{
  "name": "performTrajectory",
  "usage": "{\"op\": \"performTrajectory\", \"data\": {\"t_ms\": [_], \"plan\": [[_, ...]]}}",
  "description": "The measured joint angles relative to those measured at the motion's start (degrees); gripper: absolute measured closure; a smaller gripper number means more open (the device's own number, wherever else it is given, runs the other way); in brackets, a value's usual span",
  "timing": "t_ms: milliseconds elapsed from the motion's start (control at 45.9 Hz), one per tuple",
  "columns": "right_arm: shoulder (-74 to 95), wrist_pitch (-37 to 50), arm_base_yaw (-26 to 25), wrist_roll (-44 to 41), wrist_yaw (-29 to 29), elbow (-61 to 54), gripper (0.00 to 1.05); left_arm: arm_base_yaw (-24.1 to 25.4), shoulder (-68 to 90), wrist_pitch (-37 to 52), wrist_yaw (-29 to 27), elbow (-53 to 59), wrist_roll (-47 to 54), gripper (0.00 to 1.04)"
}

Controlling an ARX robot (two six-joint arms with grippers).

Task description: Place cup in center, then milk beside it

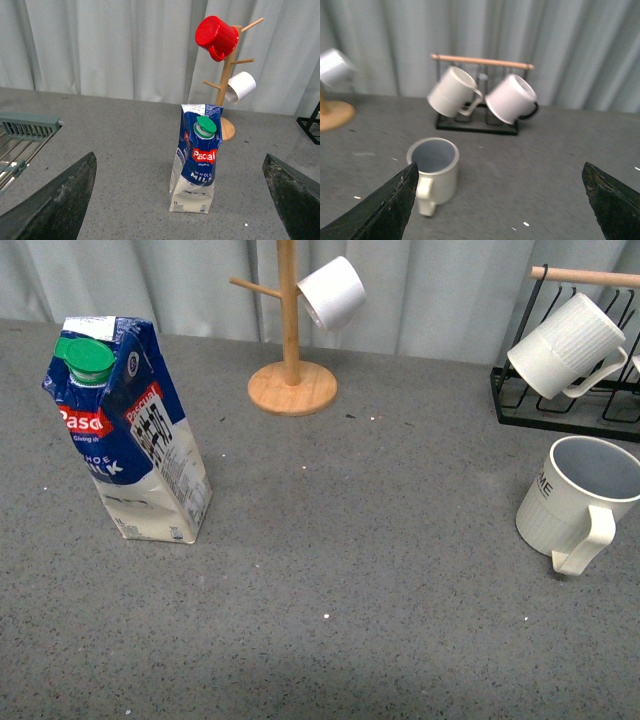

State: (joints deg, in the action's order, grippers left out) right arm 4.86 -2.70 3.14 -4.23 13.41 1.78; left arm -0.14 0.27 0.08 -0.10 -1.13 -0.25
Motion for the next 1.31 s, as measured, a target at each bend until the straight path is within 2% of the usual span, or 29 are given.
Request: {"op": "performTrajectory", "data": {"t_ms": [22,65,283,458,589,763,1308], "plan": [[1.7,0.7,-0.1,-0.7,1.6,0.3,0.09,0.0,0.0,0.0,0.0,0.0,0.0,0.07],[5.3,3.0,-1.3,-1.2,1.1,0.7,0.09,0.0,0.0,0.0,0.1,0.0,0.0,0.07],[29.2,17.1,-8.2,-1.0,-7.2,6.2,0.09,0.0,0.0,0.0,0.1,0.0,0.0,0.07],[54.8,26.5,-10.1,-0.2,-11.8,13.8,0.09,0.0,0.0,0.0,0.1,0.0,0.0,0.07],[67.1,26.3,-10.4,0.7,-12.3,19.8,0.09,0.0,0.0,0.0,0.1,0.0,0.0,0.07],[78.4,21.7,-10.1,2.5,-13.0,27.5,0.09,0.0,0.0,0.0,0.1,0.0,0.0,0.07],[98.5,13.4,-7.3,10.1,-11.6,42.7,0.09,0.0,0.0,0.0,0.1,0.0,0.0,0.07]]}}
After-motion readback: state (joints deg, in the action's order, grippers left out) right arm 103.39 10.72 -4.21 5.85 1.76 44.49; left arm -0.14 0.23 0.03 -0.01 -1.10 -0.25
